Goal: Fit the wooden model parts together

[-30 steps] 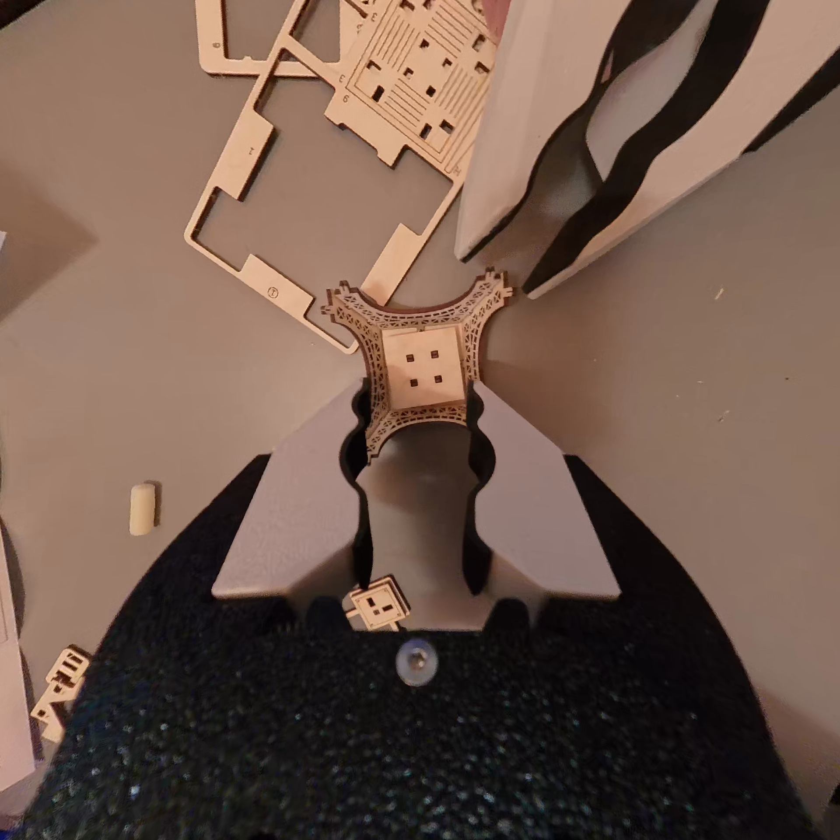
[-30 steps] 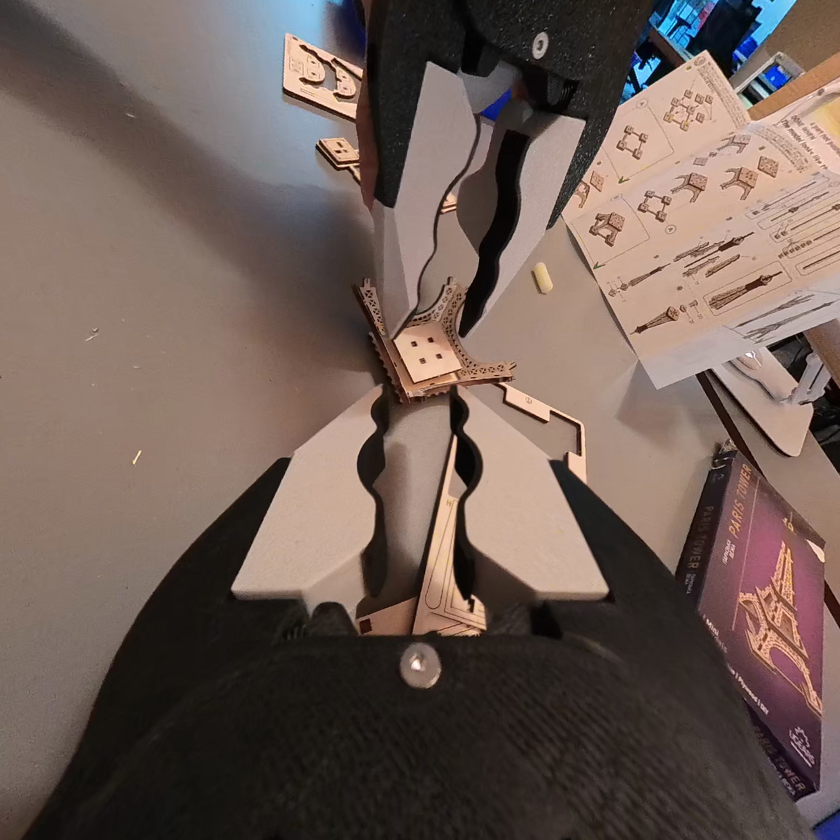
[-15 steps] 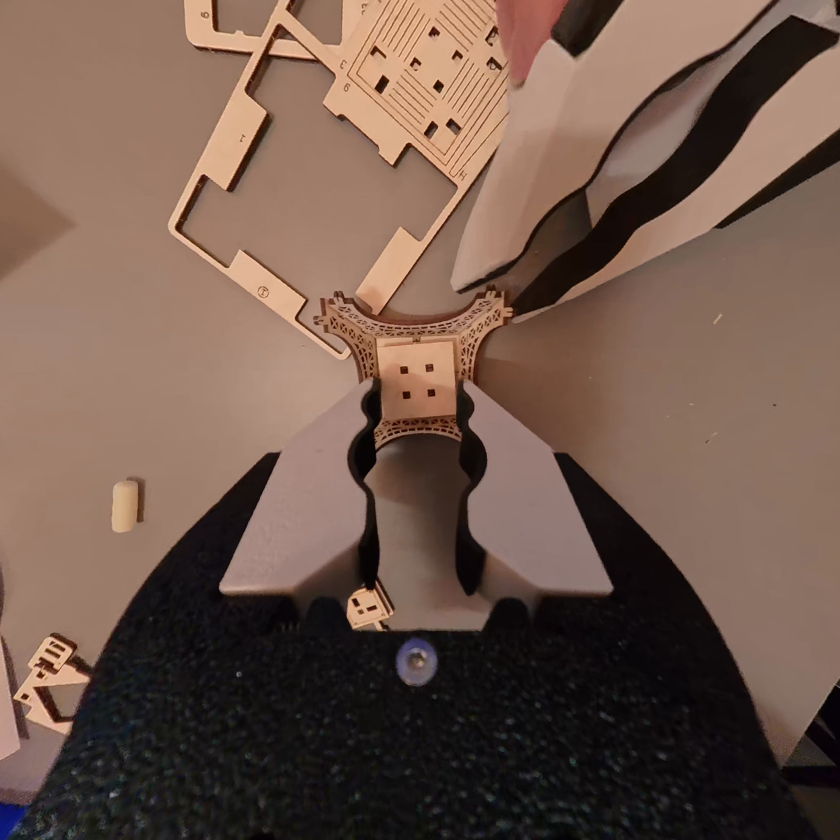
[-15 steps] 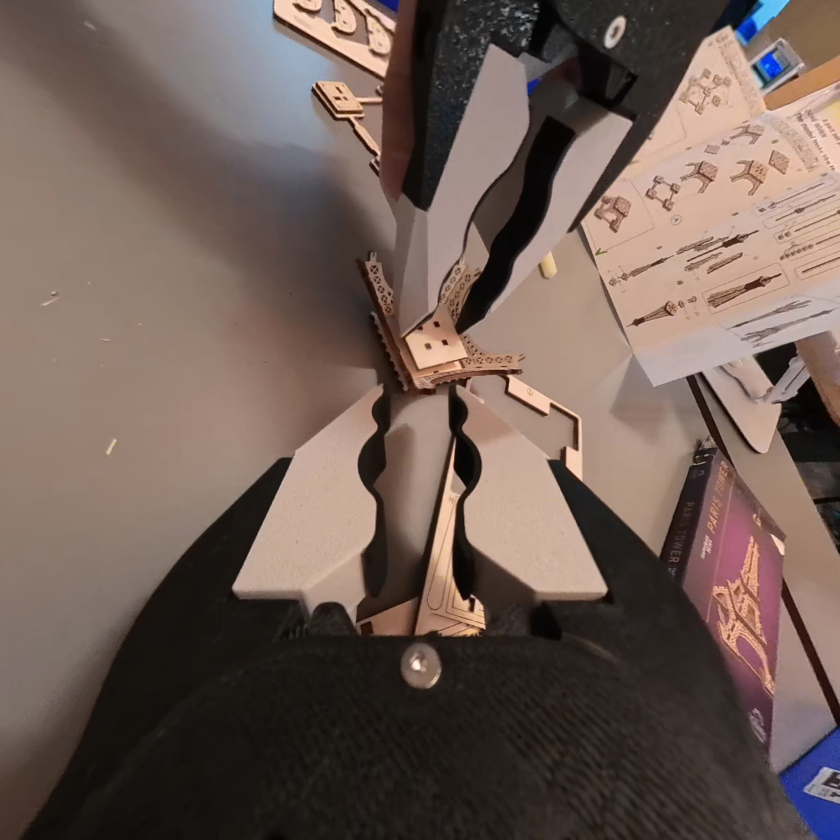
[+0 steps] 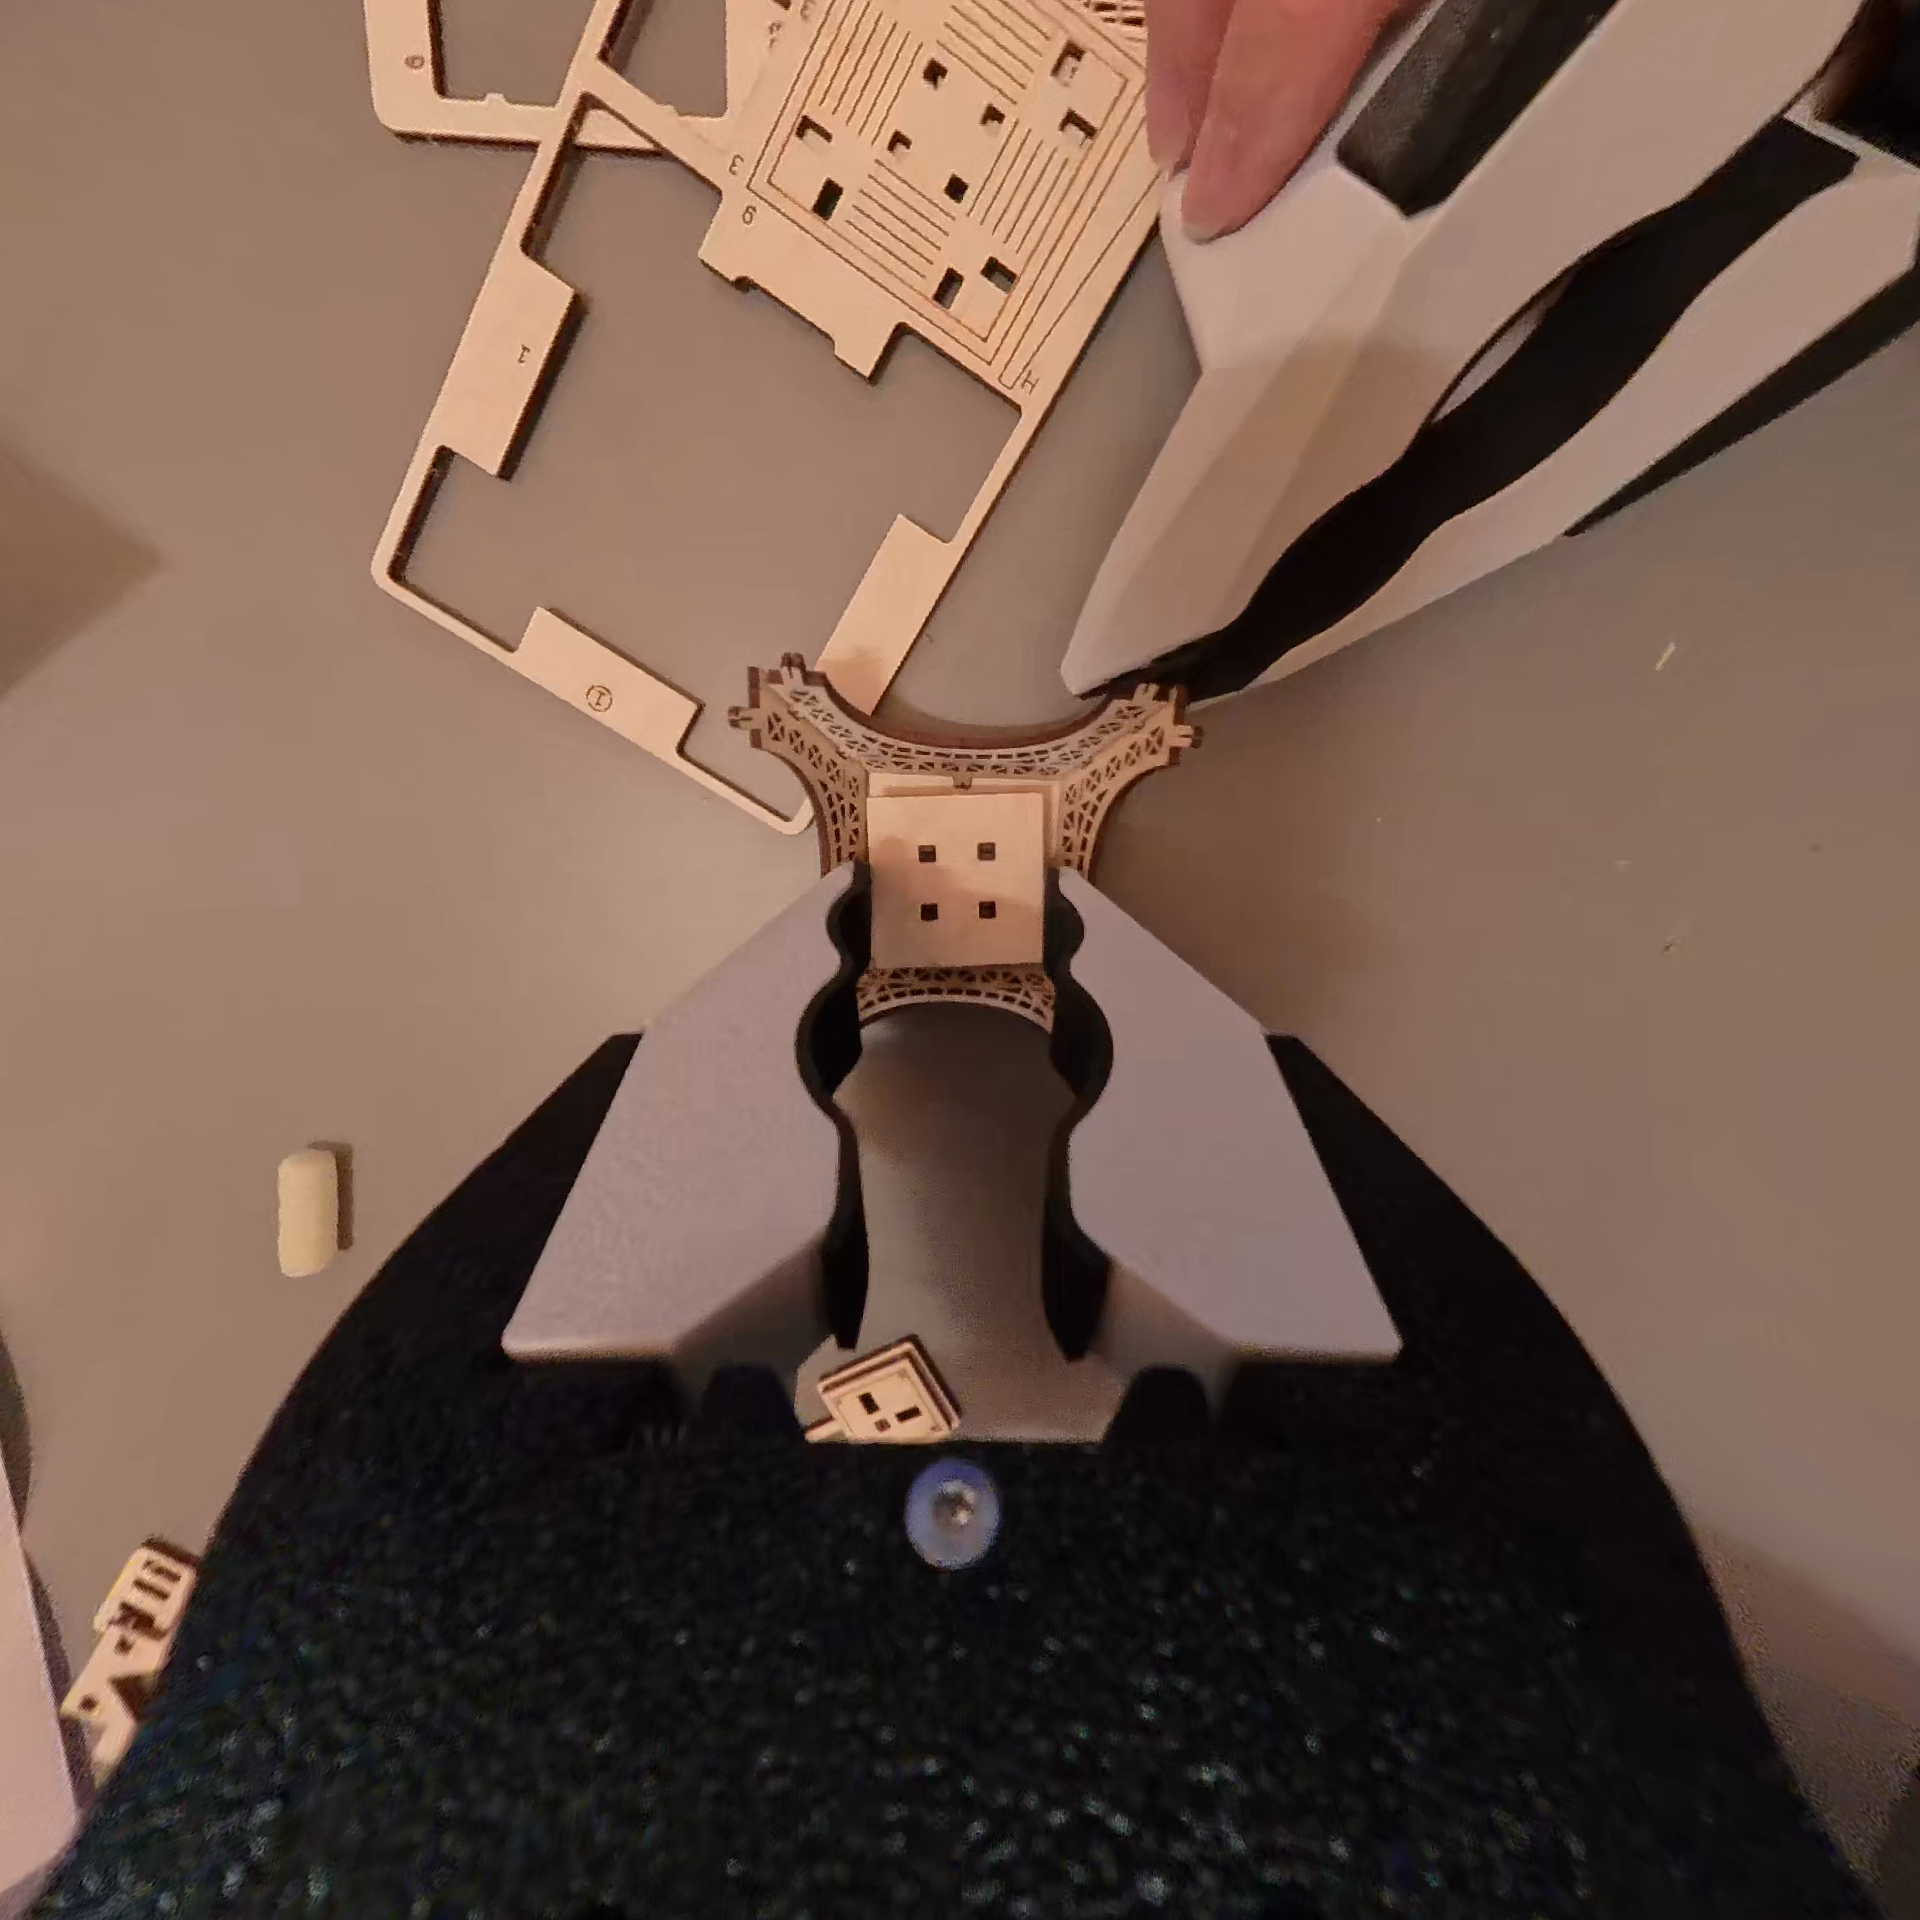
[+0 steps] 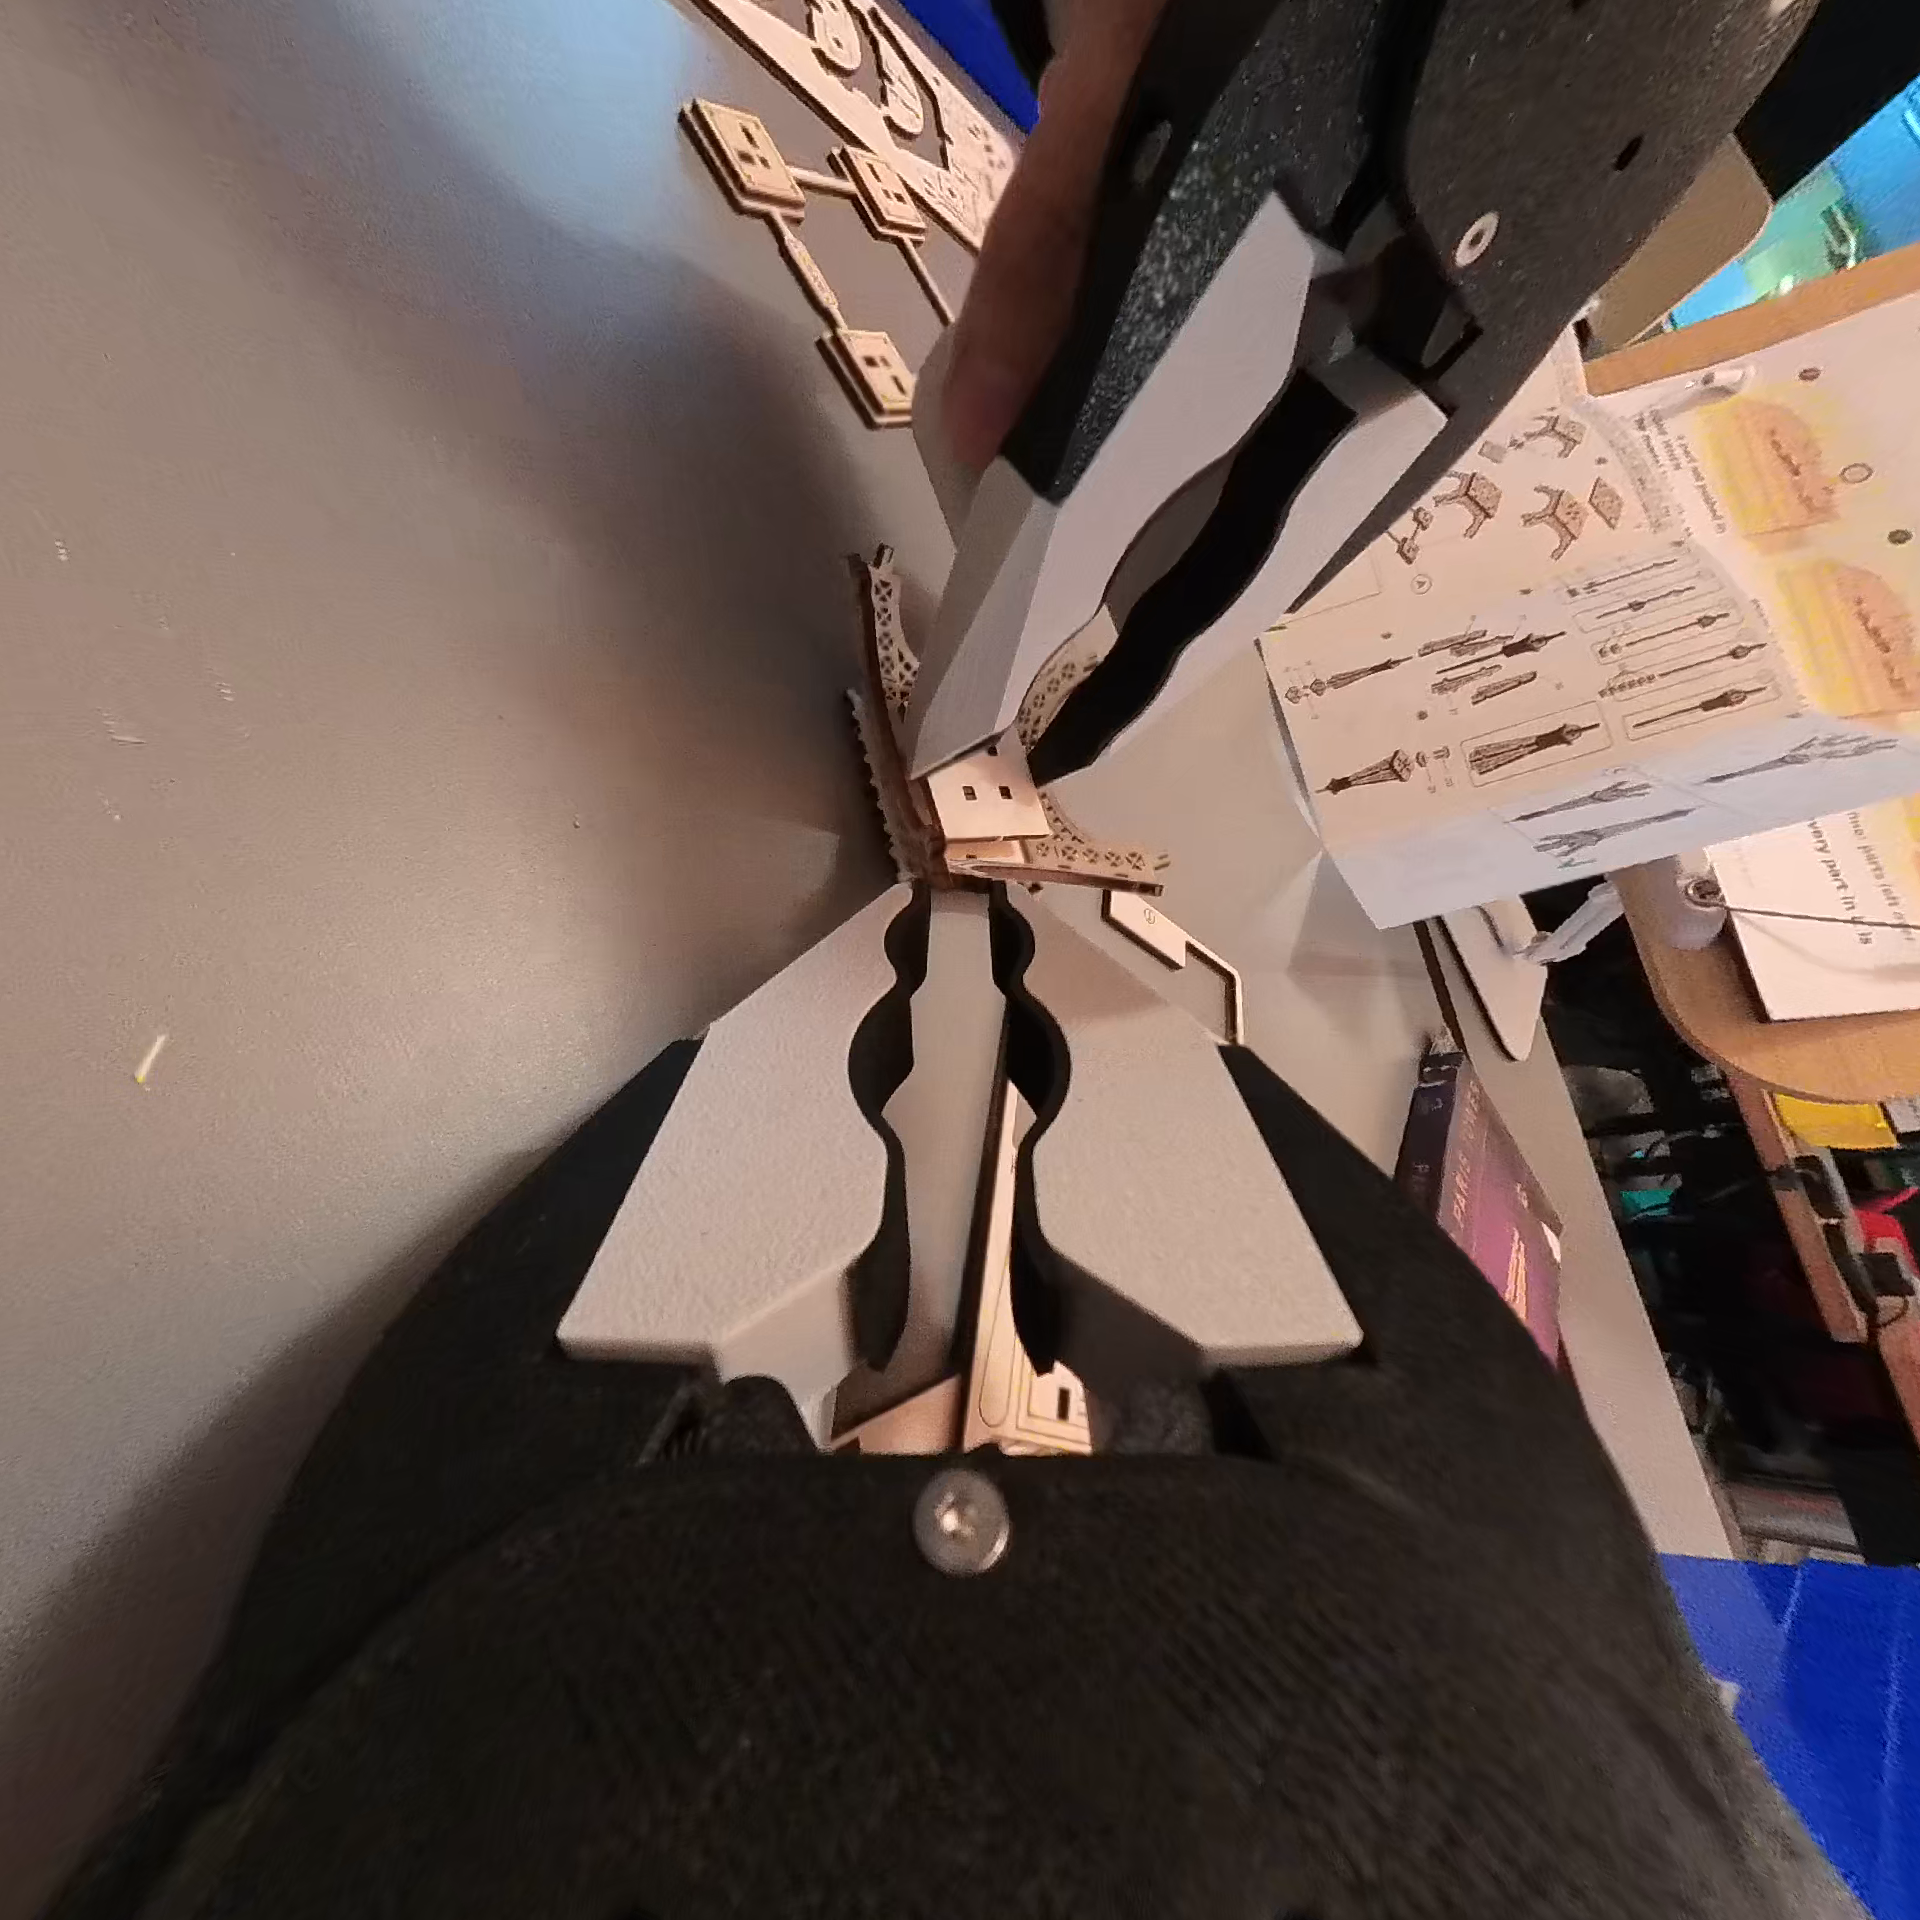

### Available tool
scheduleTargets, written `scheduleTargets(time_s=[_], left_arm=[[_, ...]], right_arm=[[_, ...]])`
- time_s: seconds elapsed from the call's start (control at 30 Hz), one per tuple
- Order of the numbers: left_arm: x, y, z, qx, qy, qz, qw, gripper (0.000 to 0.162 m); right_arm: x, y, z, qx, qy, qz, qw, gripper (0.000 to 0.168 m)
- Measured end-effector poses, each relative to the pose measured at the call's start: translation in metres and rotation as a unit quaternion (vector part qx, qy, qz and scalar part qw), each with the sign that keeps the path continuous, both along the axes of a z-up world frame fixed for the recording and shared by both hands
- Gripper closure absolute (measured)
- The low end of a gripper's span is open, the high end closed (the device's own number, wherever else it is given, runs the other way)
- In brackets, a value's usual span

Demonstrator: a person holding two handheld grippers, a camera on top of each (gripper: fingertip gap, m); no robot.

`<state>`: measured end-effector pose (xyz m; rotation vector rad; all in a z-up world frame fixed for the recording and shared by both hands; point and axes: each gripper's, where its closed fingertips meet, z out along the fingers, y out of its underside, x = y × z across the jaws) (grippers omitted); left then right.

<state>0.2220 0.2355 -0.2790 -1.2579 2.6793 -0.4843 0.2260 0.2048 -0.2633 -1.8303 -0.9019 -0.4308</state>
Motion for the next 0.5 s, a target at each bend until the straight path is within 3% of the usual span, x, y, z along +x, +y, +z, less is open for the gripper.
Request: scheduleTargets(time_s=[0.2,0.5], left_arm=[[-0.003,0.004,0.001,-0.046,-0.01,-0.054,0.997,0.132],[-0.007,0.01,0.0,-0.044,-0.043,-0.132,0.989,0.132]], right_arm=[[-0.001,0.001,0.003,0.01,0.0,-0.001,1.0,0.161],[-0.016,0.0,0.006,0.023,0.0,0.018,1.0,0.165]])
